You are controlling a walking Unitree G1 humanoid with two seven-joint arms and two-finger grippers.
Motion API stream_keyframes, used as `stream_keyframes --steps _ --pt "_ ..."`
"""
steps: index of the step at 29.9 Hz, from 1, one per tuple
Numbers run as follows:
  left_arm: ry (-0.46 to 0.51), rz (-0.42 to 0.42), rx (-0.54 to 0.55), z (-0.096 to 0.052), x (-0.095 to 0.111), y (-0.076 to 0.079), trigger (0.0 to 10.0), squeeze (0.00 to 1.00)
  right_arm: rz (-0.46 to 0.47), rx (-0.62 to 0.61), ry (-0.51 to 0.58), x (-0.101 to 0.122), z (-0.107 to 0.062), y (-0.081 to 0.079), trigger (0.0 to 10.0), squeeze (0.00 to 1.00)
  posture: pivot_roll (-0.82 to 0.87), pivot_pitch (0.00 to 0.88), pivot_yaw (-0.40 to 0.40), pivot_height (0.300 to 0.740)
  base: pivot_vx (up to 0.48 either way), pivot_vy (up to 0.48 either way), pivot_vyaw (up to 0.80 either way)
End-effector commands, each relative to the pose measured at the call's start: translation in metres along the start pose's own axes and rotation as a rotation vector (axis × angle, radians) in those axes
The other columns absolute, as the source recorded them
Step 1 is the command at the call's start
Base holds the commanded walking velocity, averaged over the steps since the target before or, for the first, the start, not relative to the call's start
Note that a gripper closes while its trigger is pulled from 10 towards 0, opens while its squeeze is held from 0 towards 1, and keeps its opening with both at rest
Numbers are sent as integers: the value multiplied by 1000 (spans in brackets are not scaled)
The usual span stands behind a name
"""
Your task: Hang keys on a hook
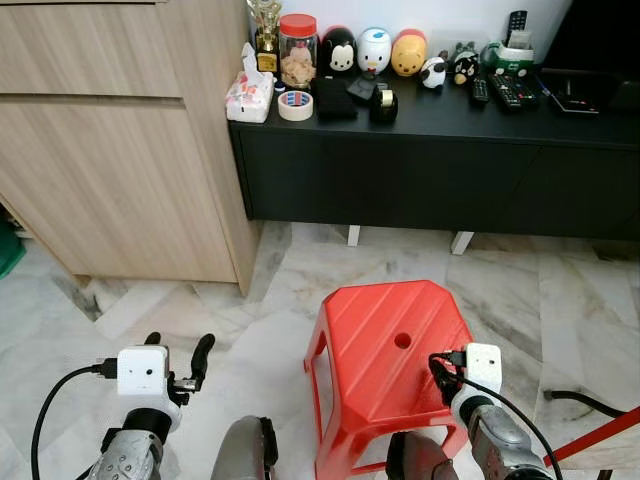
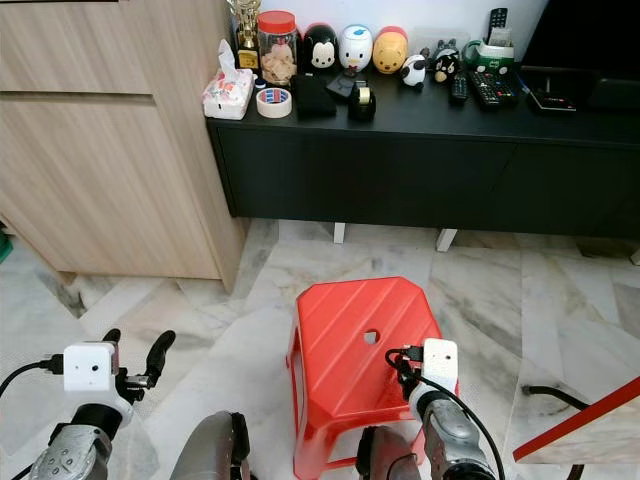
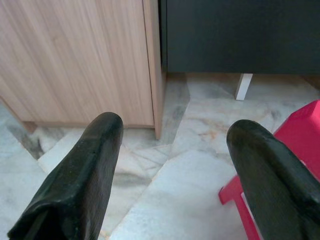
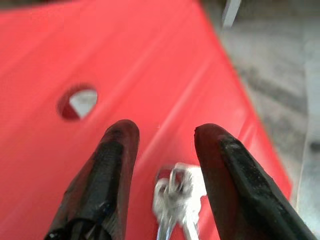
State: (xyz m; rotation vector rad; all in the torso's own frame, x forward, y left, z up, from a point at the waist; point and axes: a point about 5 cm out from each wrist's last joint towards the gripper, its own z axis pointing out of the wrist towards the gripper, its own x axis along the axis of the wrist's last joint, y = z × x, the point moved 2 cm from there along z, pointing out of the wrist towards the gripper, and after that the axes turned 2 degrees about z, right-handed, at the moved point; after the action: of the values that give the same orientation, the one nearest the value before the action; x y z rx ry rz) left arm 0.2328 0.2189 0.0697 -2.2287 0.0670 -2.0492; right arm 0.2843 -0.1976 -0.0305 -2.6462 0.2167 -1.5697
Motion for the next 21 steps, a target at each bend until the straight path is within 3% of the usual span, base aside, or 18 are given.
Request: stream_keyframes --steps 1,12,21 --pt "-5 23 -8 -1 -3 2 10000 0 -27 -12 14 -2 -2 3 10000 0 81 96 -59 608 0 0 0" --pt "-7 23 -4 -2 -5 1 10000 0 -159 -10 73 6 -3 3 10000 0 79 93 -64 608 0 0 0" --pt "-5 24 -11 0 -6 2 10000 0 -165 -83 113 7 -5 7 10000 0 72 81 -63 608 0 0 0"
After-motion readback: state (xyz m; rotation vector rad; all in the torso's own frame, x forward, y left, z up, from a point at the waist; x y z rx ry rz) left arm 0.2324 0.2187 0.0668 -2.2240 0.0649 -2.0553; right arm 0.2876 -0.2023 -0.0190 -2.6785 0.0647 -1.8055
